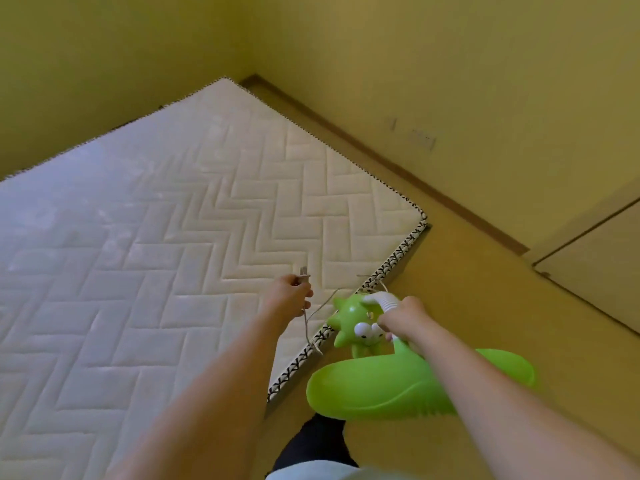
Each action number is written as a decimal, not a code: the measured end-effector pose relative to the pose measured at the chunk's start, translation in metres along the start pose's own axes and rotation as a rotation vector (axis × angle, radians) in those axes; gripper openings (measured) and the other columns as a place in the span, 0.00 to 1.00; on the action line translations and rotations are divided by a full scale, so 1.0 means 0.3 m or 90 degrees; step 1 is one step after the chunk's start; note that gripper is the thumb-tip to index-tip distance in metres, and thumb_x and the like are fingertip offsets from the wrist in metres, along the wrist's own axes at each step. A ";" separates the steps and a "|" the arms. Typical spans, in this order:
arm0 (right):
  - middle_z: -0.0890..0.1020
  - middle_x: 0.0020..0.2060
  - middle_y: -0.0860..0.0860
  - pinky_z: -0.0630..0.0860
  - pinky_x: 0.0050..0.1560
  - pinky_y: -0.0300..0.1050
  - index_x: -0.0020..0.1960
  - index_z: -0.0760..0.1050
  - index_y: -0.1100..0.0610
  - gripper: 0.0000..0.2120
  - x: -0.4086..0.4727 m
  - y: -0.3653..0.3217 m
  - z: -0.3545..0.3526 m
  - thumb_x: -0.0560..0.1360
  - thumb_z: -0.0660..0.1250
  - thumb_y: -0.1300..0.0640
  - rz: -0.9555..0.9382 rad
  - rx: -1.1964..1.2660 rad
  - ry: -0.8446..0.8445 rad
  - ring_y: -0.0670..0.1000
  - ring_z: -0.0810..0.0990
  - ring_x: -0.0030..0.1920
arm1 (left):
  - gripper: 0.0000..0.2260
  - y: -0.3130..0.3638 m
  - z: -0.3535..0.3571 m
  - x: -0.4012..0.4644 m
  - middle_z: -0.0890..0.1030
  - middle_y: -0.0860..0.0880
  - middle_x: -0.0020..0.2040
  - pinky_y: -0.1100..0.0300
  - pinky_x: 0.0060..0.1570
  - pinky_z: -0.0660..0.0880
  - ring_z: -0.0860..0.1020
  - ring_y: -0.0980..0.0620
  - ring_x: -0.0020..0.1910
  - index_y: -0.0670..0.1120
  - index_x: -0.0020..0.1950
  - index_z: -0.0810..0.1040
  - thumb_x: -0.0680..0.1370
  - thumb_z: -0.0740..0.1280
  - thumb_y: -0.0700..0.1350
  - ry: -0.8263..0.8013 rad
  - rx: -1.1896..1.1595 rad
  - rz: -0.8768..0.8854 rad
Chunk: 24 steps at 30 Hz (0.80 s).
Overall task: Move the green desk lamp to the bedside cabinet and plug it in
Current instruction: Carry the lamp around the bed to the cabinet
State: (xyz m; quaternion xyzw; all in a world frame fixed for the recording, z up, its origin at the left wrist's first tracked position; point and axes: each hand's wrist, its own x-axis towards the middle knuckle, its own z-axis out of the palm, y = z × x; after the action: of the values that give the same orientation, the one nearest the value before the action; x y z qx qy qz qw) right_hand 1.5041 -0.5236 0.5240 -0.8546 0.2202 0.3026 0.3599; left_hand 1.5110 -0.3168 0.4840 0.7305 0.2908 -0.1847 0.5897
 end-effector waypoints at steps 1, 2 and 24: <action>0.79 0.34 0.57 0.77 0.39 0.49 0.35 0.67 0.56 0.11 0.043 -0.012 -0.060 0.66 0.68 0.67 0.022 0.029 0.014 0.57 0.79 0.36 | 0.06 0.062 0.048 0.054 0.79 0.46 0.41 0.54 0.39 0.74 0.77 0.48 0.35 0.43 0.48 0.76 0.78 0.60 0.41 -0.001 0.006 0.003; 0.78 0.32 0.56 0.79 0.39 0.51 0.36 0.67 0.57 0.11 0.096 -0.024 -0.129 0.66 0.69 0.66 0.045 0.059 0.029 0.57 0.80 0.34 | 0.06 0.134 0.106 0.115 0.79 0.45 0.41 0.55 0.37 0.73 0.77 0.48 0.34 0.43 0.49 0.76 0.78 0.60 0.41 -0.007 0.012 0.007; 0.83 0.45 0.59 0.75 0.42 0.45 0.46 0.78 0.61 0.08 1.318 -0.212 -1.505 0.67 0.67 0.63 -0.021 -0.094 0.009 0.54 0.78 0.42 | 0.06 1.349 1.336 0.964 0.77 0.45 0.40 0.58 0.36 0.73 0.74 0.50 0.32 0.42 0.52 0.75 0.80 0.61 0.43 -0.057 0.025 0.060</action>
State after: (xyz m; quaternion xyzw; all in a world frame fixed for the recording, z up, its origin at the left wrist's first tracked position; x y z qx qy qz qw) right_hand 1.9885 -0.8833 0.5393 -0.8843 0.1858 0.3062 0.2996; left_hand 2.0209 -0.7000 0.5172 0.7461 0.2255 -0.1947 0.5955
